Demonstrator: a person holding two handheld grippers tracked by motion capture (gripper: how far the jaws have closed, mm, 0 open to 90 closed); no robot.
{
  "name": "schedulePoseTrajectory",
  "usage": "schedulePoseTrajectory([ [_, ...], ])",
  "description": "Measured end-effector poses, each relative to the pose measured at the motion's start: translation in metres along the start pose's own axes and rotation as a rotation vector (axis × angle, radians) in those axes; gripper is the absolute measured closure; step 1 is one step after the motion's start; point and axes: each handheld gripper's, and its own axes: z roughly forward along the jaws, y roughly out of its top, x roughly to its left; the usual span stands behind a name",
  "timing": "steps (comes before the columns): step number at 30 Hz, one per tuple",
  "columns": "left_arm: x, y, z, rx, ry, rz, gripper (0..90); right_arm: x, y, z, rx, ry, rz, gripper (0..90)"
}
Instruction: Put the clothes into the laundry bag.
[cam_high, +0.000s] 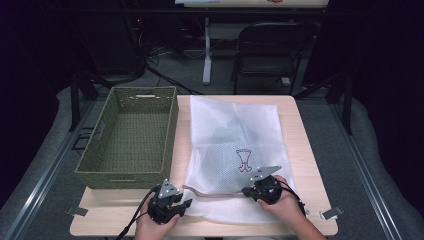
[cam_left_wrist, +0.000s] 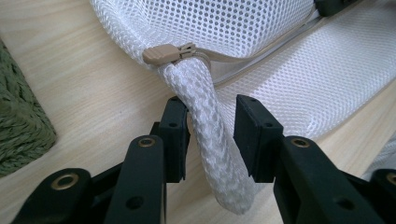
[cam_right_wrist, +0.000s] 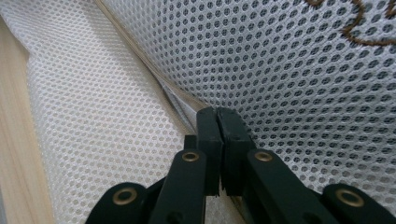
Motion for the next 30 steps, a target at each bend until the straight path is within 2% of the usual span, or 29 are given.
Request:
schedulePoseTrajectory([
  [6, -0.001, 0.002, 0.012, 0.016, -0.015, -0.007, 57.8, 0.000, 0.000, 0.000, 0.002, -0.002, 0.000, 88.9],
  [7, -0.001, 0.003, 0.013, 0.018, -0.013, 0.003, 57.5, 0.000, 0.000, 0.000, 0.002, -0.002, -0.001, 88.8],
  [15, 0.001, 0.006, 0.012, -0.016, -0.017, -0.014, 56.9, 0.000, 0.000, -0.001, 0.000, -0.002, -0.007, 88.8],
  [18, 0.002, 0.006, 0.007, -0.044, -0.021, -0.027, 64.8, 0.000, 0.000, -0.001, 0.000, -0.001, -0.007, 88.8],
  [23, 0.000, 0.007, 0.002, -0.065, -0.017, -0.020, 81.7, 0.000, 0.000, -0.001, -0.002, -0.005, -0.009, 88.7],
  [27, -0.003, 0.008, 0.000, -0.072, -0.012, 0.009, 83.9, 0.001, 0.000, -0.002, -0.004, -0.003, 0.002, 88.2],
  [30, -0.003, 0.008, 0.000, -0.075, -0.014, 0.009, 84.1, 0.002, 0.000, -0.007, -0.021, -0.001, 0.001, 84.5],
])
